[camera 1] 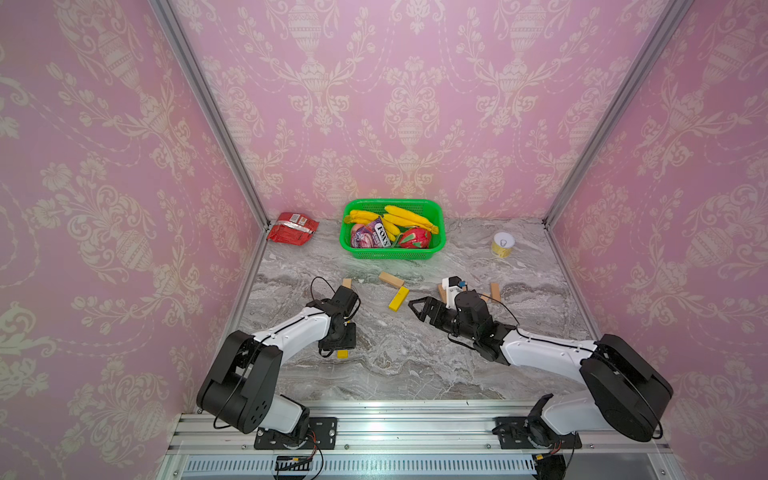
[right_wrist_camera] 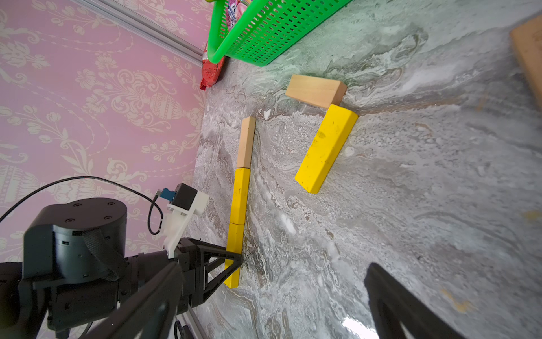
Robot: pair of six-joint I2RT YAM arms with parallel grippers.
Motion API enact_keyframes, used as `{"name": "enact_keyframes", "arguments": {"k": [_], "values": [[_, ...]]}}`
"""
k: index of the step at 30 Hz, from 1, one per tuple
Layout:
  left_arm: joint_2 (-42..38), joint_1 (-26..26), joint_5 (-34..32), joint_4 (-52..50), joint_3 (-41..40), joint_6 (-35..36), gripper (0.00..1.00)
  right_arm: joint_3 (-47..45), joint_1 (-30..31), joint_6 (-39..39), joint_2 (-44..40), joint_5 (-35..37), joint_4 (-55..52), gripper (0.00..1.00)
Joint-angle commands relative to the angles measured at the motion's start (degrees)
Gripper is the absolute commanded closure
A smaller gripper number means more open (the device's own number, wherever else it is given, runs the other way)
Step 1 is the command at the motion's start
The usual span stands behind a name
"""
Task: Assemble the letter k with building blocks
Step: Assemble the building block at the center of the board.
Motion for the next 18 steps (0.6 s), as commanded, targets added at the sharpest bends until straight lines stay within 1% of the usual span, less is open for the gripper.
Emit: {"name": "enact_keyframes", "arguments": {"k": [1,6,13,16,18], "values": [[-0.4,0.4,0.8,-0.8,0.9,0.8,0.52,-0.8,-0.1,0.1,-1.3,0.4,0.9,0.00],[-2.4,0.3,0.9,-3.2,2.6,0.7,0.52,-1.2,0.0,0.3,-1.6,0.5,1.4,0.00],[-6.8,0.2,0.4,-8.6,8.8,1.0,0.52,-1.6,0.0,0.4,-1.8,0.5,2.2,0.00],[-6.4,0.2,1.1,-8.9,12.2,1.0,0.52,-1.7,-0.1,0.4,-1.9,0.4,2.4,0.00],[-4.3,0.2,1.7,-8.7,15.8,1.0,0.52,-1.9,0.0,0.4,-2.0,0.3,2.6,0.00]]}}
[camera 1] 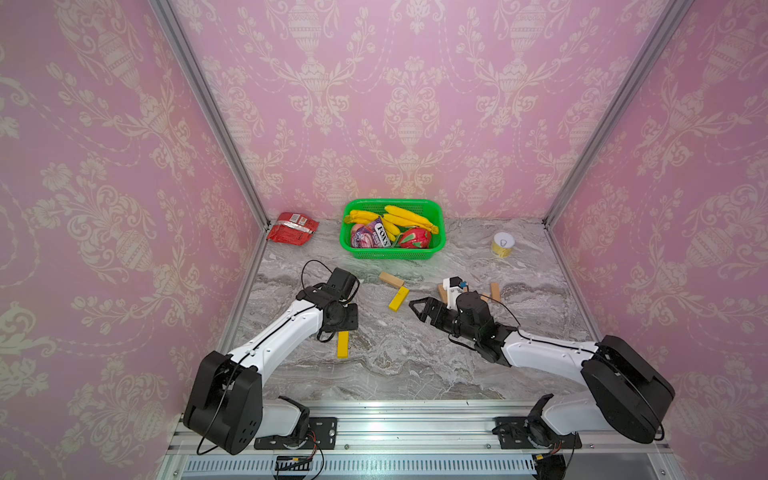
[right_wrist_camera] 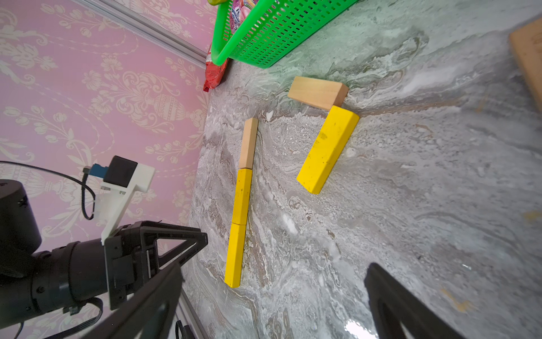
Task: Assemble the letter k with building blocks
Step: Assemble the building block at the center of the board, then pick up the building block from the center of the board.
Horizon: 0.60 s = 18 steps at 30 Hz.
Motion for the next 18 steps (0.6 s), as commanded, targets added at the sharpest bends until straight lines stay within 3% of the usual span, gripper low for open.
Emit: {"name": "enact_keyframes", "arguments": {"k": [1,11,18], "values": [[3.1,0.2,1.5,-2.2,5.7,0.9,0.52,-1.1,0.0,0.4,-1.4,0.4,1.3,0.00],[22.1,-1.9,3.0,0.5,26.0,-0.3,0.43,-5.3,0.8,0.6,-6.5,4.5,2.6,0.00],[33.7,-4.6,0.9,2.2,35.8,-2.3,0.43,-5.4,0.7,-0.6,-6.0,4.2,3.9,0.00]]}}
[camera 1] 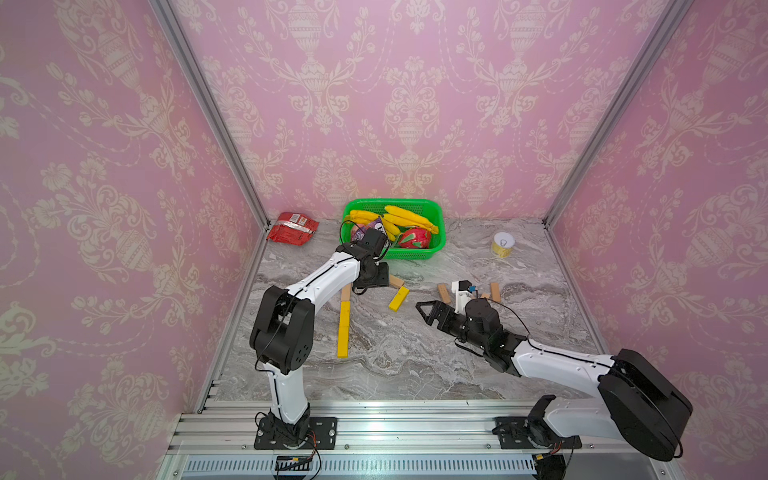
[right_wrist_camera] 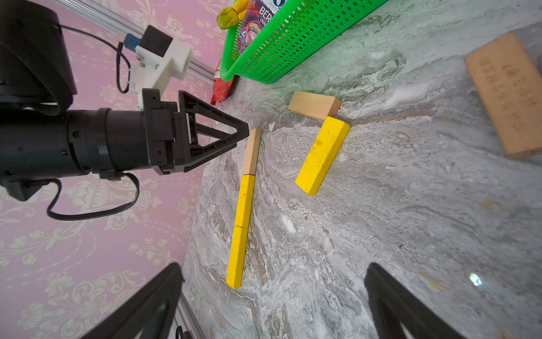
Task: Assemble the letter k with building blocks
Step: Pick up the building block from the center of the board.
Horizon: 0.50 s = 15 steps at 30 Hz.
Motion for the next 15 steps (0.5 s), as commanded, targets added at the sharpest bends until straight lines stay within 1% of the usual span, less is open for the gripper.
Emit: {"name": "enact_keyframes", "arguments": {"k": [1,4,9,13,15], "values": [[3.7,-1.6,-0.9,0.3,4.2,-2.1,0.43,-0.1,0.3,-0.8,0.4,0.8,2.0,0.00],[8.1,-2.9,-0.9,-0.8,8.5,-1.9,0.43,0.7,0.0,-1.2,1.4,-0.1,2.0,0.00],[14.2,-4.1,-3.4,-3.9,16.2,-0.6,0.43,1.1,-0.5,-1.4,2.5,-1.5,3.1,0.00],[15.9,-4.9,-2.6,-5.5,18.5,-0.3,0.43,1.1,-1.0,-1.4,2.8,-2.0,3.4,0.00],[15.5,-6.0,-3.4,-6.6,17.8,2.3,0.42,1.1,-1.3,-1.5,2.9,-2.4,3.3,0.00]]}}
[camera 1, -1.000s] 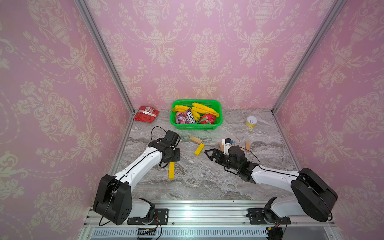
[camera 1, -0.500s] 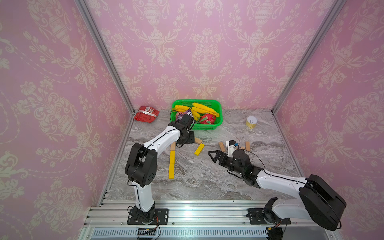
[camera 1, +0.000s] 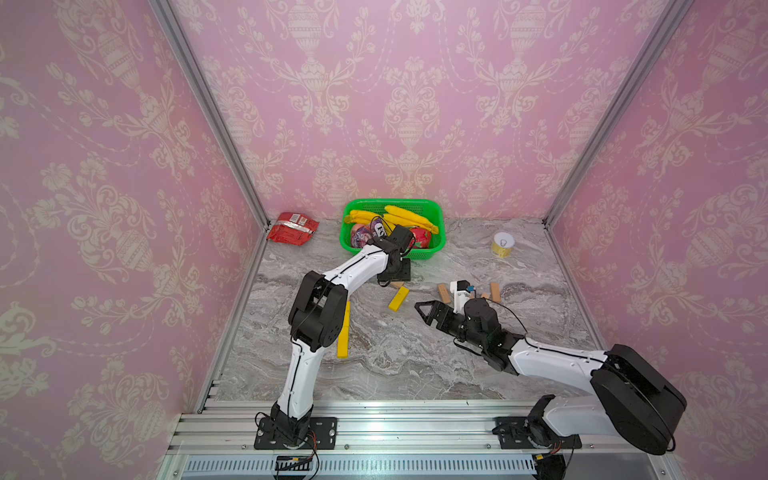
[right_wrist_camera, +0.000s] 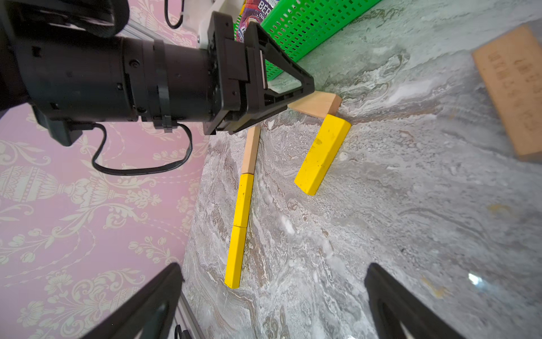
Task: Assemble the letter k with building blocks
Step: Pick up the building block from the center of the board.
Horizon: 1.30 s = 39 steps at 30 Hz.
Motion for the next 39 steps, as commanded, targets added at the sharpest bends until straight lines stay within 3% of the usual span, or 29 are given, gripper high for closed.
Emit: {"name": "enact_keyframes", "arguments": {"k": [1,6,12,26,39], "values": [[-0.1,-1.6,-2.7,-4.6,0.3,4.4,0.42,1.1,-0.6,-1.4,0.7,-1.2,1.4,0.00],[-2.7,-2.1,-4.2,-2.9,-7.0,11.5,0.40,-0.4,-1.1,-0.7,0.2,-1.9,3.7,0.00],[-5.6,-2.1,-3.0,-0.5,-12.4,14.3,0.41,-0.9,-1.1,-0.2,0.0,-2.0,4.6,0.00],[-6.3,-2.9,1.7,-0.2,-12.5,15.7,0.41,-1.1,-1.1,-0.3,-0.2,-1.8,5.0,0.00],[-3.5,-4.0,-0.9,-2.5,-10.0,14.8,0.45,-1.9,-1.3,-0.3,-0.9,-1.5,5.2,0.00]]}}
